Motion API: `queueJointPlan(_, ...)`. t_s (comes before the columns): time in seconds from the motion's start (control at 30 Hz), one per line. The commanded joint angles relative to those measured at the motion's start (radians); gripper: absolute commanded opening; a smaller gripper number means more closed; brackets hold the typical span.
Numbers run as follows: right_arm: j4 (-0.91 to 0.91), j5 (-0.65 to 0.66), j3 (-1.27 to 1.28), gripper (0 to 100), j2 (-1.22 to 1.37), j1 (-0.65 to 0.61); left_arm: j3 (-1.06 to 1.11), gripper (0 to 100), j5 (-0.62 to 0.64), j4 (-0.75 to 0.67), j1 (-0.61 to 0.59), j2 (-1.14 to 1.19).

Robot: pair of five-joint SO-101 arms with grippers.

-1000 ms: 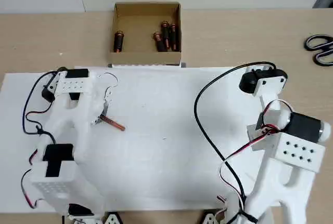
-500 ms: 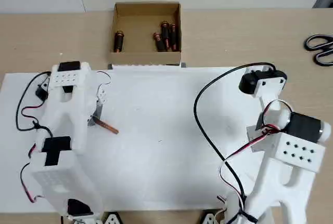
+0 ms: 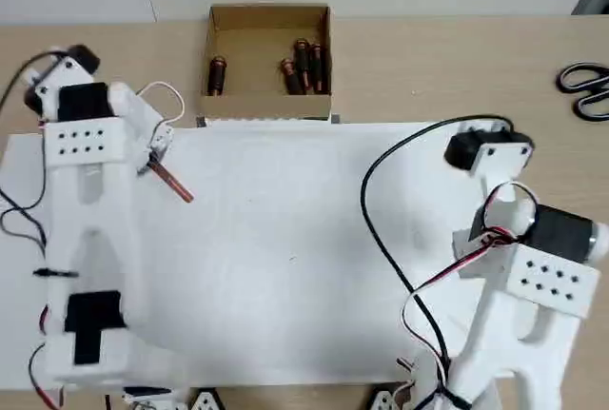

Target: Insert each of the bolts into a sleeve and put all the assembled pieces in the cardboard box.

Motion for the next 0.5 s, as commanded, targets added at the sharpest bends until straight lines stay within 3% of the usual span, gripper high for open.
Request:
queueJointPlan(0.0, 0.012, -0.054, -0.153, 0.4, -0.030, 0.007, -0.048, 1, -0.120, -0.017, -0.005, -0.127)
queueJointPlan(0.23, 0.008, -0.141, -0.250, 0.4, -0.208, -0.059, -0.042, 1, -0.302, -0.008, 0.023, -0.348)
queueJointPlan(0.47, -0.120, -0.147, -0.005, 0.4, -0.496, -0.174, -0.042, 1, -0.400, 0.029, 0.121, -0.537)
